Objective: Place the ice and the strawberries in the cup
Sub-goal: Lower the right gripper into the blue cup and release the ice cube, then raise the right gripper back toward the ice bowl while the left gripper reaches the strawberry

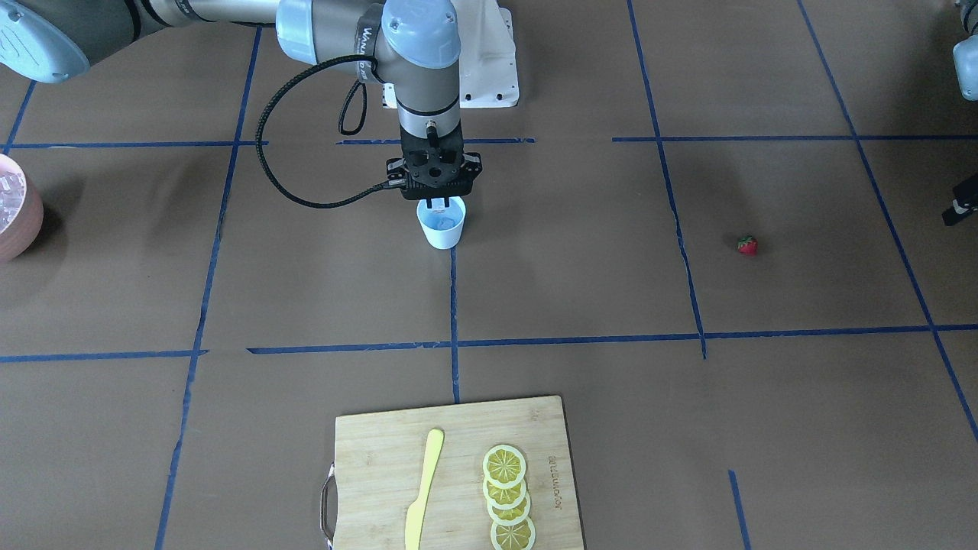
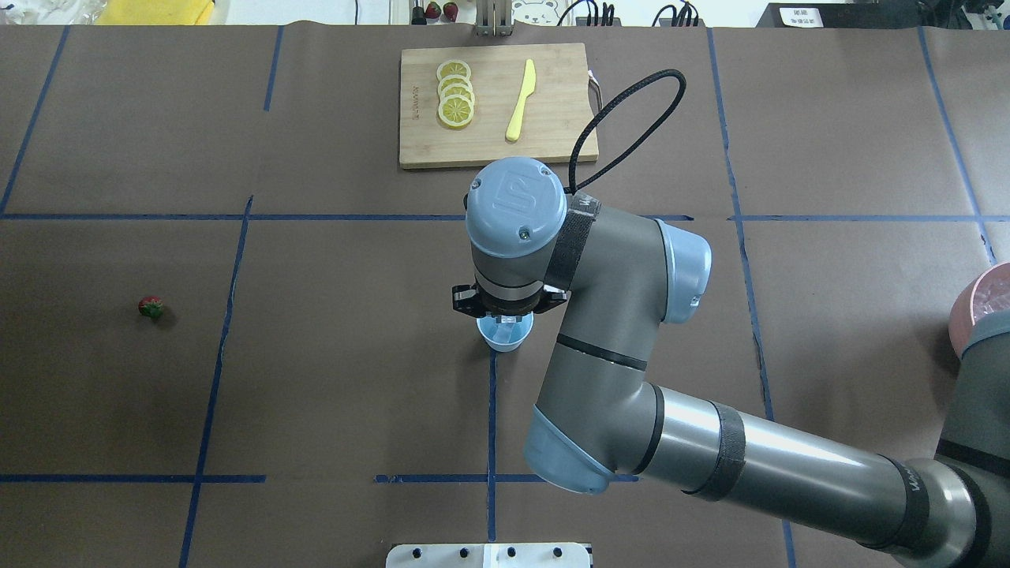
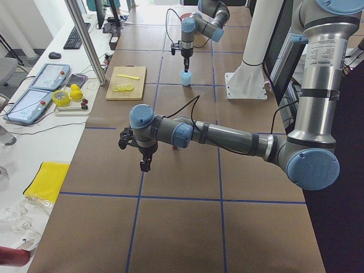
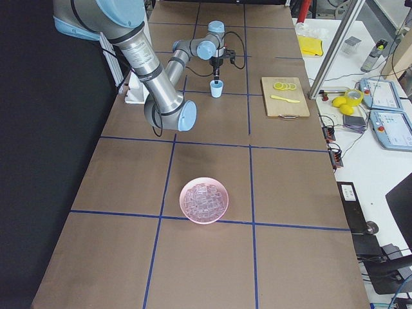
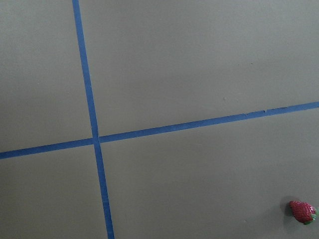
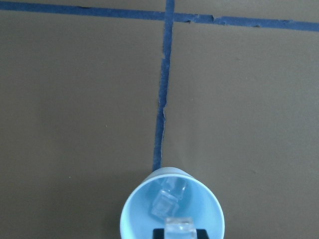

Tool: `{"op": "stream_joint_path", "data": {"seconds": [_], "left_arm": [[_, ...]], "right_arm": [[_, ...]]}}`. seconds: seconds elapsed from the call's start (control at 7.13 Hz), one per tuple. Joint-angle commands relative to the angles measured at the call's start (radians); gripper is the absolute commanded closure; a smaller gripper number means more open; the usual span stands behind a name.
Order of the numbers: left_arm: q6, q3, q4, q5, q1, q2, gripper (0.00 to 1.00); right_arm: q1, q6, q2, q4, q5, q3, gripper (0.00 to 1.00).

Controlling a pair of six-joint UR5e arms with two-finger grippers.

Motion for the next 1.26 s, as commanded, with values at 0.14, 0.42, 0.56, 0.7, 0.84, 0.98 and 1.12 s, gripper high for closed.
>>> {"op": "stream_joint_path", "data": {"seconds": [0.14, 0.42, 0.56, 0.7, 0.84, 0.98, 1.12], "left_arm": [[0.0, 0.001, 0.0, 0.0, 0.0, 0.001, 0.0], [0.0, 0.001, 0.0, 0.0, 0.0, -0.001, 0.0], [0.0, 0.001, 0.0, 0.0, 0.0, 0.001, 0.0], [0.0, 0.001, 0.0, 0.0, 0.0, -0.001, 0.0], [-0.001, 0.001, 0.0, 0.0, 0.0, -0.001, 0.0], [-0.003, 0.0, 0.0, 0.0, 0.02, -0.003, 0.0], [-0.033, -0.012, 0.0, 0.002, 0.053, -0.003, 0.0]], "right_arm": [[-0.001, 0.025, 0.002, 0.0, 0.001, 0.007, 0.01], [0.001, 0.025, 0.004, 0.001, 0.003, 0.012, 0.01], [0.001, 0.037, 0.011, 0.0, 0.003, 0.01, 0.01], [0.001, 0.062, 0.016, 0.0, 0.003, 0.01, 0.01], [0.002, 0.061, 0.016, 0.0, 0.003, 0.014, 0.01], [0.025, 0.059, 0.011, -0.009, 0.008, 0.039, 0.01], [0.068, 0.045, 0.002, -0.032, 0.033, 0.073, 0.01]]}}
